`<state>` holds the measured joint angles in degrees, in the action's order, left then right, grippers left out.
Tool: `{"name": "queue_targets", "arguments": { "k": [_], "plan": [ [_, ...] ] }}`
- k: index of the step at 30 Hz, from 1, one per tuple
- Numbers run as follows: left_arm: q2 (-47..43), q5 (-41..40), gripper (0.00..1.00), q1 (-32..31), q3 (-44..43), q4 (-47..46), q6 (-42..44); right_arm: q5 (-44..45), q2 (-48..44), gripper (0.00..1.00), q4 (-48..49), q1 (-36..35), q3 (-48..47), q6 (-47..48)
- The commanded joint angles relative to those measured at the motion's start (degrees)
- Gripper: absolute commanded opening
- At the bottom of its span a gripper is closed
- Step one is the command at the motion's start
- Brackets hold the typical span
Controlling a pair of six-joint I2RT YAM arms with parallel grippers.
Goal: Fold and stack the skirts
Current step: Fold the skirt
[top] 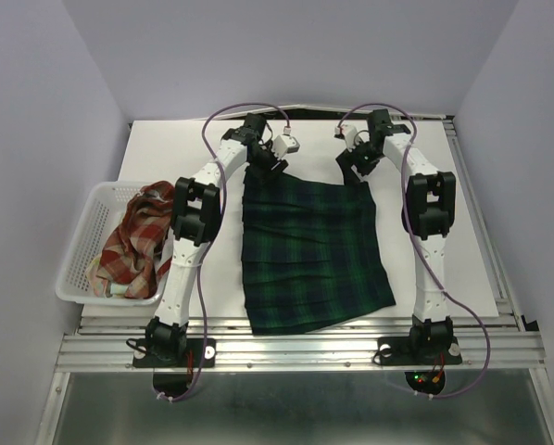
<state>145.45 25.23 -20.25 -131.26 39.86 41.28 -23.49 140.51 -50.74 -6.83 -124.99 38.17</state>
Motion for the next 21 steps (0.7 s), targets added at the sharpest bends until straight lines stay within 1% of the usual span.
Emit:
{"name": "queue_targets", "arguments": {
  "k": [1, 5, 7, 8, 9, 11, 15, 21],
  "plan": [
    [0.9, -2.8, 0.6, 0.9, 1.9, 3.2, 2.7, 2.0, -2.3, 0.78, -2.9, 0.1, -1.6, 3.2],
    [0.8, -2.8, 0.6, 0.9, 2.1, 2.8, 2.4, 1.2, -2.2, 0.74, -5.3, 1.3, -3.0, 3.9],
    [0.5, -2.8, 0.6, 1.1, 2.4, 2.4, 2.7, -1.4, -2.2, 0.74, -5.9, 2.8, -4.9, 1.9],
    [0.4, -2.8, 0.6, 1.1, 2.8, 2.2, 2.8, -2.5, -2.1, 0.74, -6.7, 3.7, -7.8, 1.1],
    [0.4, -2.7, 0.61, 1.1, 2.9, 2.0, 2.8, -5.2, -1.9, 0.74, -7.3, 3.8, -9.3, -0.3],
    [0.3, -2.7, 0.61, 1.1, 3.1, 1.8, 2.8, -7.5, -2.2, 0.75, -7.5, 4.4, -11.2, -1.5],
    [0.2, -2.4, 0.63, 1.2, 3.2, 1.5, 2.5, -12.0, -4.4, 0.75, -6.8, 4.4, -8.3, -0.6],
    [0.3, -2.4, 0.64, 1.4, 3.1, 1.0, 2.4, -9.4, -3.1, 0.73, -6.4, 4.4, -4.0, 3.9]
  ]
}}
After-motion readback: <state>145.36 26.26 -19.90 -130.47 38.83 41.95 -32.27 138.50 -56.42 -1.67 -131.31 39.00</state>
